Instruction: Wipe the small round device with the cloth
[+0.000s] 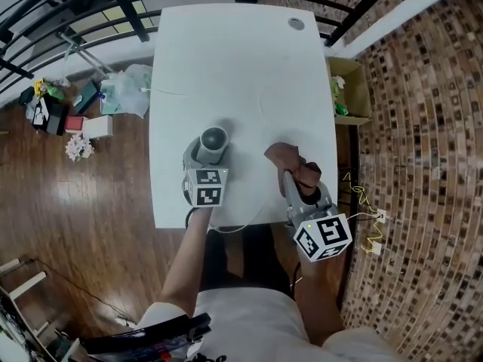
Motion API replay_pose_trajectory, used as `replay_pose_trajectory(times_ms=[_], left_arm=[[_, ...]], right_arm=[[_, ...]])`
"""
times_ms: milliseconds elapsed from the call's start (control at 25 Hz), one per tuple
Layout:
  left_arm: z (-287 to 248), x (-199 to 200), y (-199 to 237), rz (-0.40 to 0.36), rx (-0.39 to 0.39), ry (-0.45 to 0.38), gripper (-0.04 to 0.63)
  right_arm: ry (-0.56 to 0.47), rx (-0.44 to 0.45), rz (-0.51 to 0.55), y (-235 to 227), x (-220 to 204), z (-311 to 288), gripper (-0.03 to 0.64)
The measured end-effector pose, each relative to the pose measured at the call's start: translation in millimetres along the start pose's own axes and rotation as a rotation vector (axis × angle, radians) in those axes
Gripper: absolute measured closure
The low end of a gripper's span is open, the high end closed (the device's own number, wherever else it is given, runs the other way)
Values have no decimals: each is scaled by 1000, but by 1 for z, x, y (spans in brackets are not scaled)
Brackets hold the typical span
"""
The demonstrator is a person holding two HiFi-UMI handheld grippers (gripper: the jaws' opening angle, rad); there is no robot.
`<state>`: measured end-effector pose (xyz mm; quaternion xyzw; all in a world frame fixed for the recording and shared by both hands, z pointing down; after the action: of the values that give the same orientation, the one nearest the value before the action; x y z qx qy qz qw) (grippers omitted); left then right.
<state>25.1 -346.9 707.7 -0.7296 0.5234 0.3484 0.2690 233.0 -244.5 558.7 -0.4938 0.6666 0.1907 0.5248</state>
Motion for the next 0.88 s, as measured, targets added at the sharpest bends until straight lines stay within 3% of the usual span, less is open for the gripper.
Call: replay_pose_trajectory(times_ms=[880], left_arm=[[31, 6, -3, -46, -38, -64, 255]], right_arm=[[-23, 41, 23, 18, 6, 8, 589]])
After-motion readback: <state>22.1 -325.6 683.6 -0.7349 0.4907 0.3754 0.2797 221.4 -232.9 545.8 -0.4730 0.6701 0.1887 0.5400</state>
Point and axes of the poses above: the fingertips, and each gripper's own axes: z backward along the fingers, y to its left, x out of its top, the point moved 7 cm from there along z, backward along the fingers, and after that the axes turned 9 degrees about x, right-handed, at the moved point
